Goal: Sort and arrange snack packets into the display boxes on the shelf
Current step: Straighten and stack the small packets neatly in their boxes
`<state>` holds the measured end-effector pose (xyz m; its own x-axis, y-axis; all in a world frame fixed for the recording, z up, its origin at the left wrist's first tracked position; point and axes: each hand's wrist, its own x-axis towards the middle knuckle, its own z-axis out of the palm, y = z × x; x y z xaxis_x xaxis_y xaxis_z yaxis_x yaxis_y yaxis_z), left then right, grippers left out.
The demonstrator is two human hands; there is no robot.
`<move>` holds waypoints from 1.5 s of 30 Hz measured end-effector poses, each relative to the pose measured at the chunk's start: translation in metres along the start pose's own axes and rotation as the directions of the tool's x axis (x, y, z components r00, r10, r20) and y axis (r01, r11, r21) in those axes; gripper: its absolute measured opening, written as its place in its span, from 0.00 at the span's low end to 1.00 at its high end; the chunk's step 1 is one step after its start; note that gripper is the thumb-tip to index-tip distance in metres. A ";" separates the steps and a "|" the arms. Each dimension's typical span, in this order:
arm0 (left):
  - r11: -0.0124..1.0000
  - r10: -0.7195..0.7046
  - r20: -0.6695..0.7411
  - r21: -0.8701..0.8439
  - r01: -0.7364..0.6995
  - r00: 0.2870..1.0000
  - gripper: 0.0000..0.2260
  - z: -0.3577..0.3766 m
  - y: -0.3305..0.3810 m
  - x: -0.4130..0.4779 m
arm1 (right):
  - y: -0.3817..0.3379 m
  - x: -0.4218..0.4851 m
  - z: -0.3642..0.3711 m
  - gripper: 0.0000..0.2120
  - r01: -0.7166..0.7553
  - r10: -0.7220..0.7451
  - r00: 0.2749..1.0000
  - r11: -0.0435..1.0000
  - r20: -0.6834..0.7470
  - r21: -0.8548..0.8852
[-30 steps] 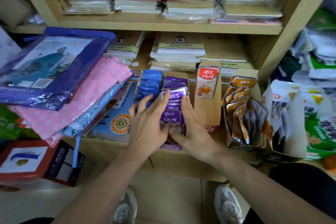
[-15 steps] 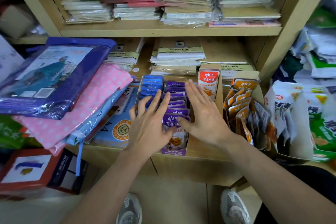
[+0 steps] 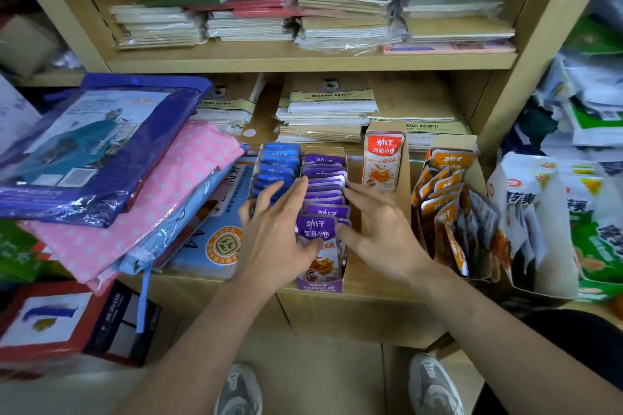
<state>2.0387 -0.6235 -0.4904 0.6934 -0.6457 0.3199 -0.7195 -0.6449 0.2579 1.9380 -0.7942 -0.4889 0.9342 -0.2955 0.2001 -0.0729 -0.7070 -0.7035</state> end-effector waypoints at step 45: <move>0.953 0.008 -0.096 -0.301 -0.036 0.995 0.12 -0.023 -0.018 0.072 | 0.005 0.025 -0.021 0.32 0.026 -0.030 0.999 0.991 -0.032 -0.130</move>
<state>2.1010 -0.6487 -0.4509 0.6808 -0.6085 0.4078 -0.7228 -0.4677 0.5087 1.9534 -0.8185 -0.4731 0.9243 -0.2941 0.2431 -0.0934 -0.7922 -0.6031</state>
